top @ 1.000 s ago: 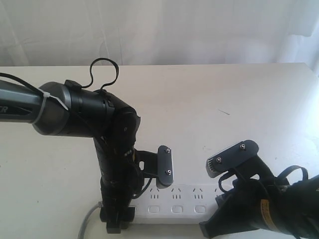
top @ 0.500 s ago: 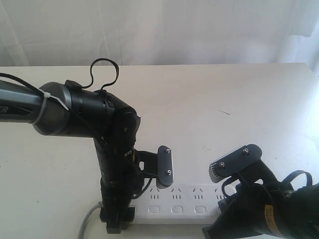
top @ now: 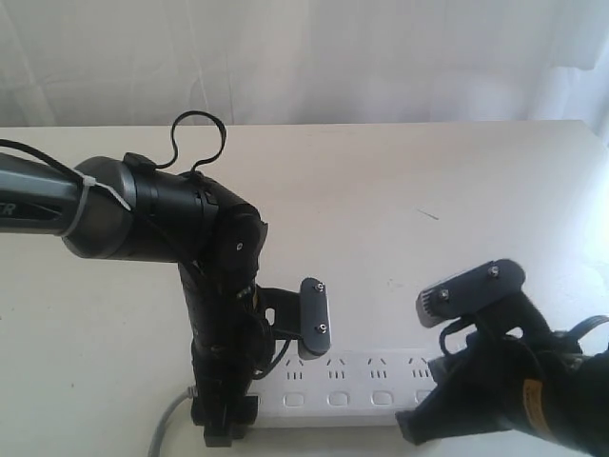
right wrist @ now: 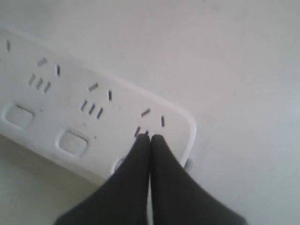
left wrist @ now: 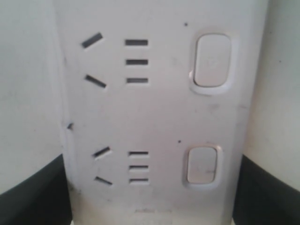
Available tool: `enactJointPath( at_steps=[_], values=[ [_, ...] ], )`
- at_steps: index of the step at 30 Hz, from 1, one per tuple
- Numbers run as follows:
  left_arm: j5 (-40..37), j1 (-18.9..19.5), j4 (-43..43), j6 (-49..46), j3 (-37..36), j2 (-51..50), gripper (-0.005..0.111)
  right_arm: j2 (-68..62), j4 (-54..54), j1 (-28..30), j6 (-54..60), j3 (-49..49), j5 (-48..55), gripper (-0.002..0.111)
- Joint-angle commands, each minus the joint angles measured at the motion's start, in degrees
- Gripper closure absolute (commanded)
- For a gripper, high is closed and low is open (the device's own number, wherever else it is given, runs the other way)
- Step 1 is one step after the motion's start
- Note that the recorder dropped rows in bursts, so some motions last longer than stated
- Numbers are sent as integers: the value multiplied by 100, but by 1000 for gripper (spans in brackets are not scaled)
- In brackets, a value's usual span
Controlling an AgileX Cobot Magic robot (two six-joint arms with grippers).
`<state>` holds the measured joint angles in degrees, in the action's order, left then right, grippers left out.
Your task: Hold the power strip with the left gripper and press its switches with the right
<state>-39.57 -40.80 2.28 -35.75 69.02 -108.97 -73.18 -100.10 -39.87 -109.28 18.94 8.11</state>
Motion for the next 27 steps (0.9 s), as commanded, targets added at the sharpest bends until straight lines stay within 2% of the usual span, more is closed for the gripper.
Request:
enactJointPath(
  at_steps=[1, 7, 9, 11, 12, 15, 16, 17, 21, 27],
  values=[
    [-196, 7, -94, 83, -39, 35, 107, 1019, 15, 32, 27, 195, 118, 108],
    [31, 7, -73, 83, -39, 35, 106, 2244, 15, 32, 27, 311, 467, 108],
    [103, 7, -73, 83, -39, 35, 100, 2470, 15, 32, 27, 311, 467, 108],
    [128, 7, -52, 83, -39, 35, 86, 2564, 15, 32, 27, 311, 450, 108],
    [139, 7, -52, 83, -39, 35, 75, 2579, 15, 32, 27, 311, 439, 108],
    [139, 7, 6, 83, -39, 35, 33, 2554, 15, 32, 27, 311, 339, 108],
    [139, 7, 42, 150, -39, 35, 14, 2556, 15, 32, 27, 311, 280, 108],
    [109, 7, 71, 173, -39, 35, 9, 2556, 15, 32, 27, 299, 250, 108],
    [-311, 7, 468, 323, 10, 48, 7, 2552, 15, 32, 27, 299, 207, 108],
    [-805, 7, 514, 323, 772, 669, 7, 2470, 15, 32, 27, 299, 196, 108]
  ],
)
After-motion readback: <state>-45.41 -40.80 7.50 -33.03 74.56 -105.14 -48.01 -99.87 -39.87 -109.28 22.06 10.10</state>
